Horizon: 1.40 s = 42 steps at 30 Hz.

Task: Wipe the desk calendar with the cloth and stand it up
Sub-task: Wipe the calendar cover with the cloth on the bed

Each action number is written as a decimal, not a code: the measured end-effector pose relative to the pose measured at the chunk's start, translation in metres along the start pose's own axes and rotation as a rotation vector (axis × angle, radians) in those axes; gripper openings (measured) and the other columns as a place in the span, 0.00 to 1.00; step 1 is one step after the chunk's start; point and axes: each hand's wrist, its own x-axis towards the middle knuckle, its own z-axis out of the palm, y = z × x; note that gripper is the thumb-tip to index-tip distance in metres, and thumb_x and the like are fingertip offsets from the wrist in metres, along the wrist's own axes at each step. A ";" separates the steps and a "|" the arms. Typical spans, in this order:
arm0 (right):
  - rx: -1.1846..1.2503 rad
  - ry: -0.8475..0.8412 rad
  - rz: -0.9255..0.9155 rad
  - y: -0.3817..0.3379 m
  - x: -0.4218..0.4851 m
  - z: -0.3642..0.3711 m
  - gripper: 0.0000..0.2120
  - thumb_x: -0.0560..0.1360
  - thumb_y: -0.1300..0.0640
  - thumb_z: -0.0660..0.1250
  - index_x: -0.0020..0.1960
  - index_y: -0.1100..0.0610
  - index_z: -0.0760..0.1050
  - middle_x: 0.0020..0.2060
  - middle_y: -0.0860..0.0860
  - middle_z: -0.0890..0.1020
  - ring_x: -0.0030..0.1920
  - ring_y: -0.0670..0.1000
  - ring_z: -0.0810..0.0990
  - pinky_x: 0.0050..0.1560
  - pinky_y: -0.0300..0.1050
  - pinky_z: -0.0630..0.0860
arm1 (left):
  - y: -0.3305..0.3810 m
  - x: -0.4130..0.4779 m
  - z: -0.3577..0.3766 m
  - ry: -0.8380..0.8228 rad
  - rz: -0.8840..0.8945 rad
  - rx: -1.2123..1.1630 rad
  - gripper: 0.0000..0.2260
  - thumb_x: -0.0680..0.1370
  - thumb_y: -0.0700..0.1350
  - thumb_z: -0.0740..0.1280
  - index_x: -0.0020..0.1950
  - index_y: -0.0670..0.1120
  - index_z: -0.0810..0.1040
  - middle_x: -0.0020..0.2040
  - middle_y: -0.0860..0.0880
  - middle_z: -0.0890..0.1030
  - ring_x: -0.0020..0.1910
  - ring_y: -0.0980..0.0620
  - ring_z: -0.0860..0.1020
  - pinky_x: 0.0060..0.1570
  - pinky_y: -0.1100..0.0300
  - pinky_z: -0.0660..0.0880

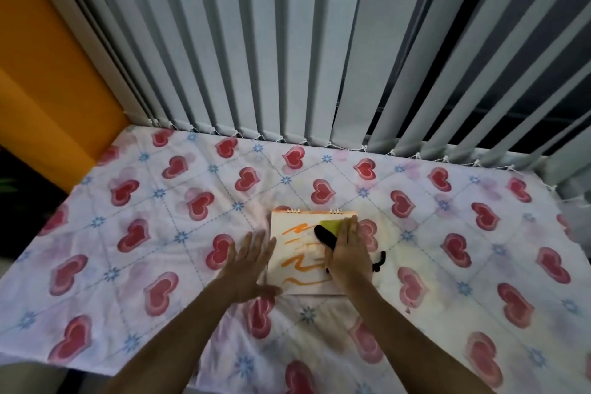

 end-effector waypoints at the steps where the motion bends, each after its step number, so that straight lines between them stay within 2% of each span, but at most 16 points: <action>1: -0.015 -0.007 -0.004 -0.001 0.003 -0.001 0.33 0.80 0.49 0.52 0.76 0.62 0.40 0.77 0.60 0.44 0.77 0.60 0.46 0.74 0.52 0.53 | 0.000 0.000 0.001 0.020 0.005 0.018 0.51 0.68 0.74 0.58 0.76 0.47 0.34 0.77 0.41 0.34 0.76 0.38 0.35 0.72 0.35 0.41; 4: -0.059 -0.053 -0.085 -0.013 0.013 -0.003 0.32 0.81 0.48 0.51 0.75 0.64 0.40 0.77 0.59 0.43 0.77 0.58 0.45 0.75 0.50 0.47 | -0.002 0.000 0.008 0.063 0.013 0.053 0.53 0.66 0.76 0.56 0.76 0.46 0.35 0.78 0.40 0.37 0.76 0.38 0.39 0.72 0.36 0.44; 7: -0.094 -0.087 -0.243 -0.024 0.007 0.001 0.34 0.80 0.48 0.54 0.76 0.63 0.42 0.77 0.59 0.45 0.77 0.57 0.46 0.75 0.50 0.48 | -0.005 0.002 0.012 0.073 0.021 0.009 0.55 0.64 0.77 0.54 0.76 0.45 0.37 0.78 0.40 0.38 0.76 0.37 0.40 0.72 0.36 0.44; 10: -0.136 -0.052 -0.431 -0.011 -0.019 0.005 0.33 0.79 0.54 0.60 0.76 0.63 0.48 0.76 0.60 0.53 0.76 0.59 0.54 0.74 0.50 0.52 | -0.007 0.001 0.014 0.078 0.026 0.006 0.56 0.59 0.80 0.47 0.76 0.46 0.38 0.77 0.39 0.39 0.76 0.36 0.41 0.72 0.35 0.45; 12: -0.148 -0.021 -0.521 0.009 -0.029 -0.001 0.32 0.77 0.54 0.63 0.75 0.64 0.54 0.75 0.60 0.59 0.74 0.59 0.60 0.71 0.52 0.52 | -0.006 -0.001 0.014 0.112 0.031 -0.011 0.55 0.61 0.79 0.49 0.77 0.45 0.42 0.78 0.39 0.43 0.76 0.35 0.45 0.71 0.34 0.47; 14: -0.198 -0.009 -0.508 0.024 -0.023 -0.009 0.32 0.77 0.54 0.63 0.75 0.61 0.53 0.76 0.58 0.56 0.75 0.57 0.58 0.72 0.49 0.49 | -0.007 0.000 0.014 0.137 0.048 -0.052 0.54 0.62 0.78 0.52 0.77 0.45 0.45 0.77 0.39 0.44 0.76 0.35 0.45 0.70 0.33 0.47; 18: -0.191 -0.022 -0.247 0.008 0.011 -0.015 0.31 0.80 0.57 0.55 0.76 0.59 0.41 0.77 0.56 0.44 0.77 0.54 0.47 0.75 0.50 0.52 | -0.005 0.001 0.014 0.106 0.034 -0.071 0.53 0.66 0.75 0.58 0.75 0.47 0.34 0.74 0.43 0.31 0.75 0.39 0.35 0.72 0.38 0.39; 22: -0.081 -0.037 -0.338 -0.022 0.010 -0.002 0.30 0.81 0.55 0.55 0.76 0.61 0.42 0.77 0.57 0.45 0.77 0.54 0.45 0.74 0.44 0.43 | 0.001 -0.003 0.007 0.073 -0.008 -0.079 0.51 0.69 0.72 0.59 0.75 0.47 0.34 0.76 0.43 0.33 0.75 0.41 0.33 0.72 0.39 0.36; 24: -0.058 -0.077 -0.471 -0.017 -0.001 -0.003 0.29 0.80 0.58 0.59 0.76 0.61 0.50 0.77 0.57 0.50 0.77 0.55 0.50 0.74 0.44 0.43 | 0.003 -0.006 0.007 0.083 -0.025 -0.068 0.50 0.69 0.72 0.57 0.75 0.47 0.34 0.76 0.44 0.32 0.74 0.41 0.32 0.72 0.39 0.35; 26: -0.072 -0.085 -0.587 0.000 -0.005 -0.009 0.28 0.76 0.66 0.62 0.74 0.59 0.58 0.76 0.56 0.56 0.76 0.57 0.54 0.75 0.51 0.47 | 0.005 -0.009 0.011 0.088 -0.033 -0.062 0.49 0.70 0.73 0.54 0.74 0.48 0.32 0.74 0.46 0.30 0.72 0.43 0.28 0.71 0.41 0.32; 27: -0.109 -0.045 -0.601 0.008 -0.005 -0.011 0.29 0.74 0.69 0.62 0.73 0.57 0.62 0.75 0.54 0.59 0.75 0.57 0.57 0.74 0.55 0.49 | 0.005 -0.011 0.013 0.097 -0.040 -0.072 0.48 0.70 0.73 0.53 0.73 0.48 0.30 0.73 0.46 0.29 0.70 0.44 0.27 0.69 0.42 0.31; 29: -0.161 0.048 -0.498 0.014 -0.001 -0.017 0.31 0.71 0.70 0.64 0.71 0.51 0.67 0.74 0.51 0.64 0.73 0.56 0.63 0.72 0.60 0.55 | 0.005 -0.013 0.017 0.113 -0.043 -0.091 0.47 0.70 0.73 0.52 0.72 0.49 0.28 0.72 0.47 0.28 0.70 0.44 0.27 0.67 0.44 0.29; 32: -0.139 0.037 -0.439 -0.007 0.010 -0.019 0.29 0.74 0.67 0.62 0.72 0.50 0.65 0.75 0.49 0.63 0.74 0.53 0.60 0.71 0.55 0.58 | 0.004 -0.012 0.021 0.125 -0.055 -0.093 0.47 0.69 0.74 0.51 0.70 0.49 0.27 0.72 0.46 0.28 0.70 0.43 0.27 0.67 0.44 0.29; 35: -0.031 0.002 -0.433 -0.031 0.018 -0.012 0.27 0.77 0.62 0.63 0.73 0.51 0.62 0.75 0.49 0.61 0.76 0.51 0.56 0.72 0.52 0.54 | 0.005 -0.010 0.022 0.126 -0.068 -0.084 0.47 0.69 0.75 0.50 0.71 0.50 0.28 0.72 0.46 0.29 0.70 0.42 0.27 0.68 0.43 0.30; 38: 0.051 -0.024 -0.426 -0.043 0.017 -0.005 0.31 0.75 0.60 0.66 0.75 0.50 0.58 0.76 0.48 0.58 0.76 0.49 0.53 0.73 0.49 0.50 | 0.006 -0.011 0.026 0.139 -0.083 -0.087 0.47 0.66 0.77 0.43 0.72 0.49 0.29 0.73 0.46 0.30 0.71 0.42 0.29 0.69 0.43 0.31; 42: 0.005 -0.046 -0.525 -0.050 0.021 0.000 0.26 0.79 0.57 0.60 0.75 0.50 0.58 0.77 0.53 0.56 0.76 0.54 0.54 0.72 0.53 0.55 | 0.007 -0.014 0.027 0.151 -0.091 -0.088 0.51 0.59 0.79 0.31 0.72 0.48 0.28 0.73 0.46 0.31 0.71 0.42 0.30 0.69 0.43 0.32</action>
